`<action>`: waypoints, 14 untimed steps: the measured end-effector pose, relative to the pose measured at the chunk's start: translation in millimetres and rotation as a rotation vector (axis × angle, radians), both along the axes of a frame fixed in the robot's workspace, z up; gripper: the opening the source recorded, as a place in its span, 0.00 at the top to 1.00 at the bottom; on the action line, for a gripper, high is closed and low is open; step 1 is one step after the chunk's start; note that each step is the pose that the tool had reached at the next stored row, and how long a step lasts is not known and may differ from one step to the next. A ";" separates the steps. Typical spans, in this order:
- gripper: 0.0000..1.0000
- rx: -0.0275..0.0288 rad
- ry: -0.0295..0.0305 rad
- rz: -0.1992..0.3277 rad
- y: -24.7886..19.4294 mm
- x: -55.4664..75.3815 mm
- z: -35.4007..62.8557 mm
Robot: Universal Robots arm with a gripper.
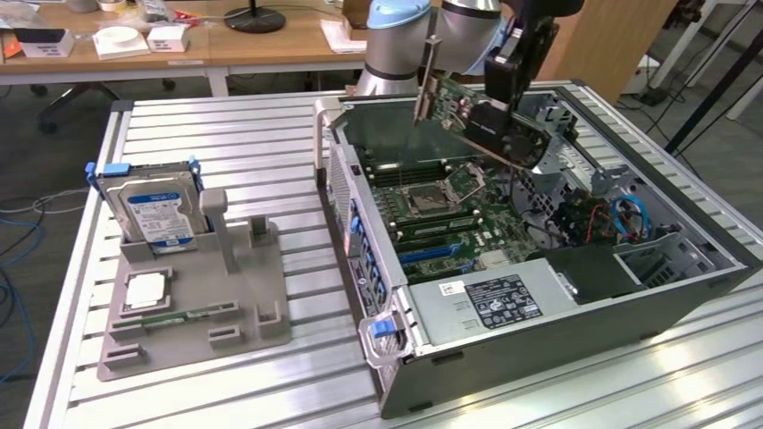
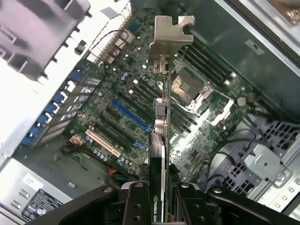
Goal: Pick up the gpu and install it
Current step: 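Insert the gpu into the slot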
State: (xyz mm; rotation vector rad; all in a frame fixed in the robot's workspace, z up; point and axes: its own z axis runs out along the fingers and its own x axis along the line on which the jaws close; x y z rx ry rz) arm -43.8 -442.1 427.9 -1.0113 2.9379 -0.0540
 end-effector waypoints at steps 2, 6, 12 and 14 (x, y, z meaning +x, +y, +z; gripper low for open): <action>0.74 0.0000 0.0000 0.036 0.0 0.0 0.0; 0.74 -0.0001 0.0000 0.109 0.0 0.0 0.0; 0.74 0.0000 0.0000 0.218 0.0 -0.1 0.0; 0.74 -0.0001 0.0000 0.254 0.0 0.0 0.0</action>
